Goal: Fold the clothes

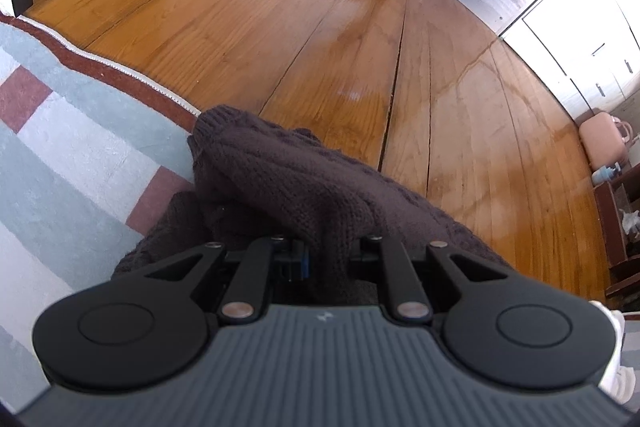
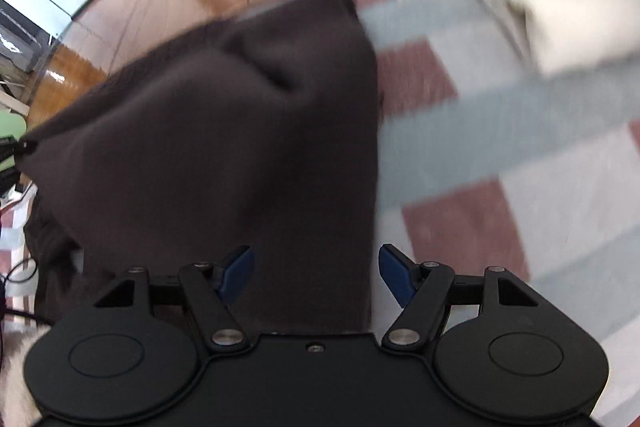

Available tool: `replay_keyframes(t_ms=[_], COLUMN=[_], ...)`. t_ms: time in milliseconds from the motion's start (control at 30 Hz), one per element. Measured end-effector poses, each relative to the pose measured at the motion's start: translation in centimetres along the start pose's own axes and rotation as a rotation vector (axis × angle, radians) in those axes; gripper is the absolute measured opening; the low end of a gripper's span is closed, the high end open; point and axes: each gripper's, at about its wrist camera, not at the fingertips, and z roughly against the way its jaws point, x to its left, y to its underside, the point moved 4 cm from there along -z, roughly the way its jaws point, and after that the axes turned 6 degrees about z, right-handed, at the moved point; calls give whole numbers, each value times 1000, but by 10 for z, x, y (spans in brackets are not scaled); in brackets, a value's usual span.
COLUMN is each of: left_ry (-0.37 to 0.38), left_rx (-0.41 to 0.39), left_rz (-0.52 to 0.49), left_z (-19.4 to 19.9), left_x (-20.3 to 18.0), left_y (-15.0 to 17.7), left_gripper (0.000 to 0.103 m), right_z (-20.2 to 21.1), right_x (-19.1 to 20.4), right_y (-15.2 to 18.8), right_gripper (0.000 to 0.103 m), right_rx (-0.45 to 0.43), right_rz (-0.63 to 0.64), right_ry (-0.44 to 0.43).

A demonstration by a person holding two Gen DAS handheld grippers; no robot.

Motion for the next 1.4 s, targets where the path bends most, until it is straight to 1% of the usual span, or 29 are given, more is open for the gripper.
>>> replay_keyframes(t_ms=[33,67,133,167,200,233,300,333,400,433,500,567,667,733,800,867,900,933,1000,1067,1100,1167,1200,1233,1267,1300,1333,1367,1400], left_ry=[-6,-11,-13,-14,-17,-22,-35,-22,15,33,69,106,161,200,245,289,286,272,238,164,122,97,88,85,84,81,75,64,52], left_rx=[2,4,7,7,7,8,10,2,-21,-32,-55,-78,-112,-132,-147,-162,-155,-131,-81,-41,-21,-9,-6,-4,-4,-3,3,16,30], left_rz=[-5,-11,-11,-15,-22,-28,-39,-40,-40,-40,-40,-39,-39,-25,11,47,61,73,90,77,62,46,39,31,24,16,10,10,12], left_z=[-1,-1,-3,-3,-3,-3,-4,-1,7,11,18,26,38,44,48,51,46,36,16,-2,-10,-16,-19,-19,-18,-18,-19,-19,-20], left_x=[0,-1,0,0,-1,-2,-3,-4,-6,-7,-8,-10,-13,-13,-10,-8,-5,-3,-1,-1,-1,-4,-6,-7,-8,-10,-9,-8,-5], left_y=[0,0,-1,-1,0,2,4,3,0,-1,-3,-6,-9,-12,-15,-18,-18,-16,-12,-7,-5,-2,-1,-1,-2,-2,-2,-1,-1], left_gripper=[13,13,13,13,13,13,13,13,15,17,18,13,11,11,12,12,12,12,13,14,14,14,14,14,15,15,15,15,15], right_z=[-2,-4,-9,-11,-13,-12,9,22,49,65,104,146,198,222,239,243,237,227,195,164,148,117,101,86,70,55,40,26,14], right_x=[0,-1,-1,-1,-2,0,7,11,18,23,35,49,60,56,47,33,25,23,33,43,47,57,61,66,71,75,80,90,107], right_y=[3,6,12,14,17,17,6,0,-13,-19,-28,-31,-30,-35,-47,-67,-80,-90,-105,-119,-127,-141,-149,-156,-163,-170,-178,-185,-191], right_gripper=[74,77,66,28,11,11,10,10,10,10,10,10,10,10,10,9,9,9,7,8,15,17,20,25,37,42,42,42,42], right_rx=[13,25,50,63,76,65,-21,-66,-155,-198,-284,-382,-500,-571,-640,-669,-666,-651,-598,-545,-519,-465,-438,-412,-385,-358,-331,-307,-286], right_rz=[-11,-21,-42,-53,-64,-69,-78,-86,-100,-111,-135,-129,-146,-167,-190,-207,-226,-227,-192,-156,-138,-103,-85,-67,-50,-32,-14,9,47], right_ry=[-10,-20,-41,-51,-61,-66,-106,-133,-188,-228,-333,-409,-478,-499,-478,-385,-313,-263,-212,-161,-135,-84,-59,-33,-8,17,42,35,-6])
